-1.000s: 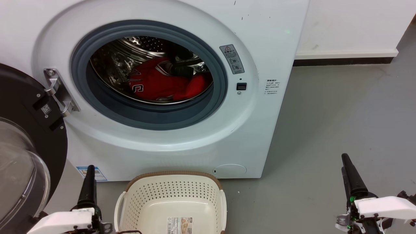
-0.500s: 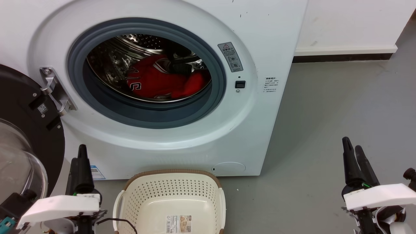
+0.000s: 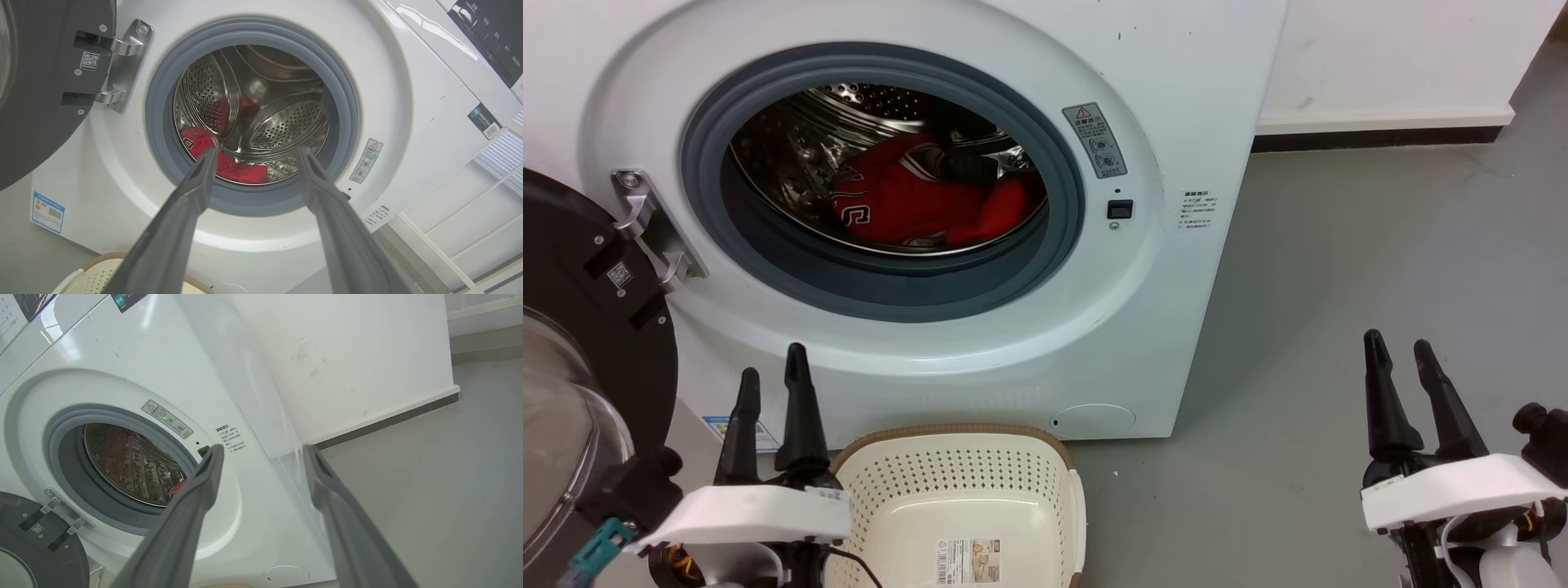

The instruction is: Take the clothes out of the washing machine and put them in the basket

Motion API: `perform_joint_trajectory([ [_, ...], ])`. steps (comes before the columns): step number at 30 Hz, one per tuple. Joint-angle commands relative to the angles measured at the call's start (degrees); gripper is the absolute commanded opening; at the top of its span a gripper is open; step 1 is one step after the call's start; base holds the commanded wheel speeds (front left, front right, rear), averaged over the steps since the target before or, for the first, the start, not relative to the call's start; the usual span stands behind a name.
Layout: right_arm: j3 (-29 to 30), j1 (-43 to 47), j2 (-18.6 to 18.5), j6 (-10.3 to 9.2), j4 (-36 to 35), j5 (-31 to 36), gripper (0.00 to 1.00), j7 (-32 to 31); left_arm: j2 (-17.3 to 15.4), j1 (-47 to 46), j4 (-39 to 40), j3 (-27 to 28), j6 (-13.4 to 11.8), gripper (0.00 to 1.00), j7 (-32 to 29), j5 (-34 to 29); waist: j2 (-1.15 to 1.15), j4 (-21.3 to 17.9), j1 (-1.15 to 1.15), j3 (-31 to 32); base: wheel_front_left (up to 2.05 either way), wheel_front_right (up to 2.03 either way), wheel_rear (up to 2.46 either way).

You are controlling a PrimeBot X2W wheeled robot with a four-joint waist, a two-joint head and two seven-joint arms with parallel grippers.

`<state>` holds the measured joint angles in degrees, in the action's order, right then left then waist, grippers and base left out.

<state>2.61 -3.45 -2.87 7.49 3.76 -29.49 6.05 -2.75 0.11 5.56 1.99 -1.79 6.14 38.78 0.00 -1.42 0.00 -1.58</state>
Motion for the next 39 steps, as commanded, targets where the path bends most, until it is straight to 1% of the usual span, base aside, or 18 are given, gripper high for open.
perform_joint_trajectory([
  [1,-0.3,-0.94,-0.05,0.0,-1.12,1.91,1.0,0.57,-0.11,0.17,1.27,-0.61,-0.52,1.0,0.53,-2.29,0.0,-0.05,0.0,0.0,0.0,0.0,0.0],
  [7,-1.1,-1.07,-0.05,0.0,-1.54,6.39,1.0,1.55,-1.2,0.3,2.7,-3.48,-2.47,1.0,1.51,-8.23,0.0,-0.24,0.0,-0.16,0.0,0.0,0.0],
  [13,-1.9,-1.15,-0.04,0.0,-2.12,11.25,1.0,2.49,-2.92,0.51,3.93,-6.34,-6.5,1.0,2.43,-12.82,0.0,-0.31,0.0,-0.4,0.0,0.0,0.0],
  [20,-2.7,-1.13,-0.03,0.0,-2.71,16.47,1.0,3.53,-5.43,0.71,5.09,-9.79,-11.89,1.0,3.45,-17.16,0.0,-0.59,0.0,-0.71,0.0,0.0,0.0],
  [25,-3.3,-0.94,-0.02,0.0,-2.8,20.08,1.0,4.21,-6.74,1.37,4.07,-11.78,-13.98,1.0,4.17,-18.96,0.0,-0.81,0.0,-0.73,0.0,0.0,0.0],
  [29,-3.56,-0.87,-0.02,0.0,-3.01,22.81,1.0,4.76,-7.19,1.56,3.29,-12.54,-14.93,1.0,4.72,-20.54,0.0,-0.99,0.0,-0.73,0.0,0.0,0.0],
  [34,-3.72,-0.76,-0.02,0.0,-3.21,26.1,1.0,5.35,-7.35,1.88,2.6,-13.73,-15.23,1.0,5.35,-22.57,0.0,-1.12,0.0,-0.86,0.0,0.0,0.0],
  [39,-3.76,-0.74,-0.01,0.0,-3.17,28.65,1.0,6.01,-6.48,2.45,2.22,-13.2,-13.34,1.0,5.93,-22.87,0.0,-1.19,0.0,-1.08,0.0,0.0,0.0],
])
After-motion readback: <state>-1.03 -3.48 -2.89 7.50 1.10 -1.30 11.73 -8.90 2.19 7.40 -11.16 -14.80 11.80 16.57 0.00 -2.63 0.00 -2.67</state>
